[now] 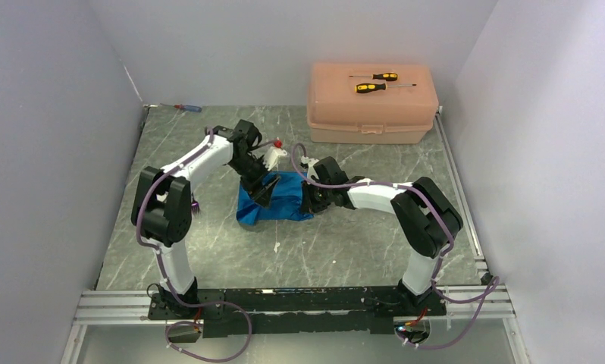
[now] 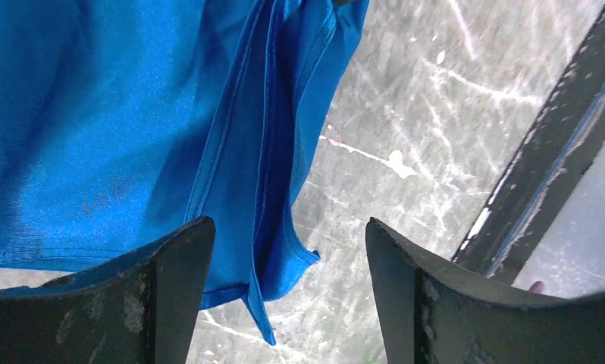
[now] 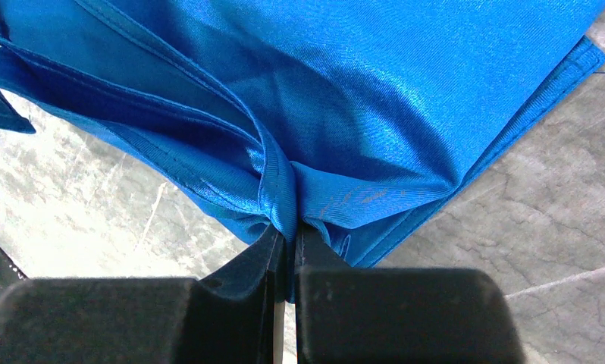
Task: Fold the napkin into a case and place the utensils inside
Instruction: Fold the lower triangle-folded napkin at the center of the board.
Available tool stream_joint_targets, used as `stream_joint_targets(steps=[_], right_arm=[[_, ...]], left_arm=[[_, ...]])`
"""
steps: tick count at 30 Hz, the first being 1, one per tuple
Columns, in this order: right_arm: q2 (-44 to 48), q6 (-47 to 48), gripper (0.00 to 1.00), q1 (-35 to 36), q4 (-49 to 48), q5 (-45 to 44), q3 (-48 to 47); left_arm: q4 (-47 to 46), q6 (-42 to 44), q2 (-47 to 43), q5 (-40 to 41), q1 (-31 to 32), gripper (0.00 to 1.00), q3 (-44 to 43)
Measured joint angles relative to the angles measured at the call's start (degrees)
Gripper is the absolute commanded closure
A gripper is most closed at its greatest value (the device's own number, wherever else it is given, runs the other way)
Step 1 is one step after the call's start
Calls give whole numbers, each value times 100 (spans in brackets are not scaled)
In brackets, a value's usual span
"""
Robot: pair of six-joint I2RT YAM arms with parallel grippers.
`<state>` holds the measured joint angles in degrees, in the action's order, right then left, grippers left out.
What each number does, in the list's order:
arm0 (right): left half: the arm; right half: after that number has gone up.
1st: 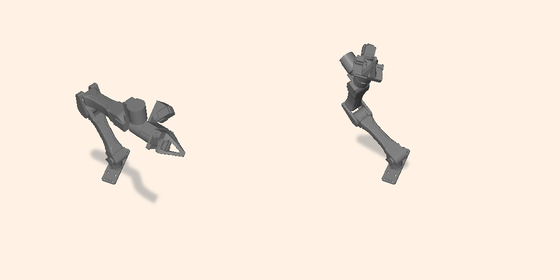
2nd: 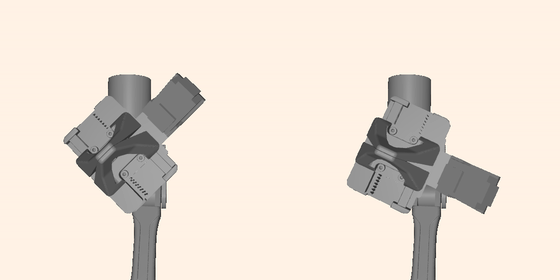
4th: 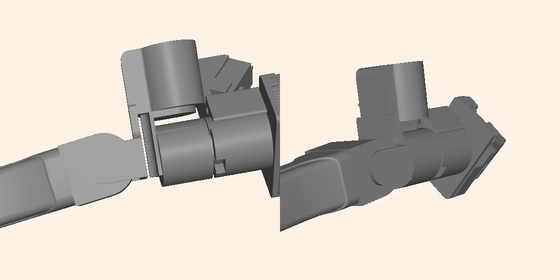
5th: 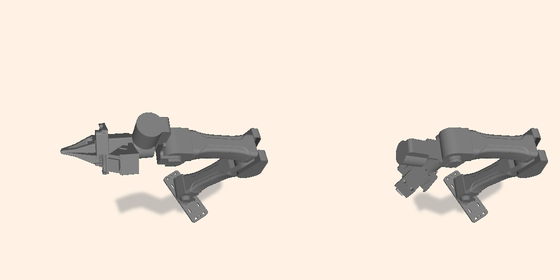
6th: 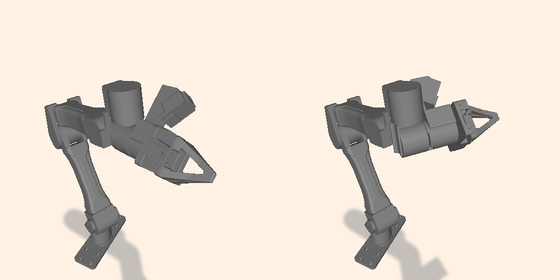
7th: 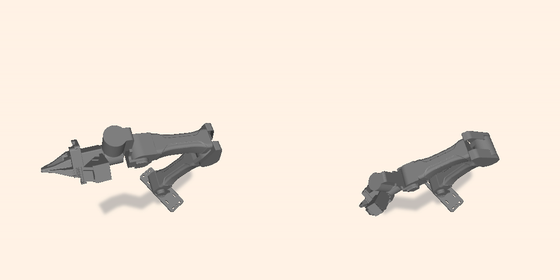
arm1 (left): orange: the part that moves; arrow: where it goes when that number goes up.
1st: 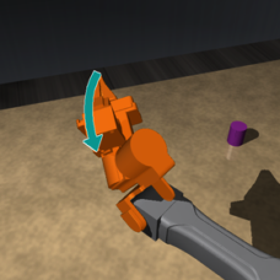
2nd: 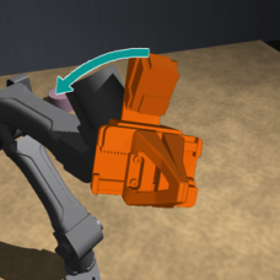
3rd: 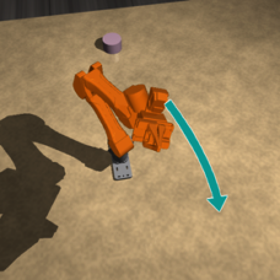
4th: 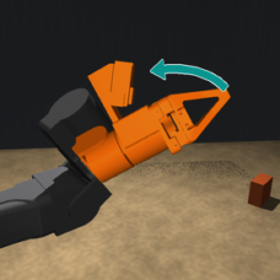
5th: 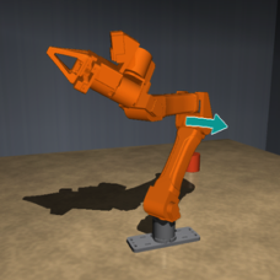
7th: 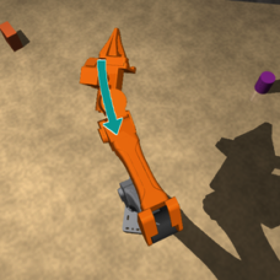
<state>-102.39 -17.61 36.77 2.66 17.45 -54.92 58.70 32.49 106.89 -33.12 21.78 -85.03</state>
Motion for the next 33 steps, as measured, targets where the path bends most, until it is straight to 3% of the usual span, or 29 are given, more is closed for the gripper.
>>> stream_joint_targets(steps=[12, 23, 33], right_arm=[[0, -4, 100, 0, 61, 22, -33], [0, -57, 100, 0, 59, 24, -33], [2, -136, 100, -35, 55, 101, -33]], left_arm=[[-476, 247, -22, 752, 125, 17, 577], [-592, 398, 85, 809, 129, 35, 461], [-957, 595, 35, 1517, 131, 50, 734]])
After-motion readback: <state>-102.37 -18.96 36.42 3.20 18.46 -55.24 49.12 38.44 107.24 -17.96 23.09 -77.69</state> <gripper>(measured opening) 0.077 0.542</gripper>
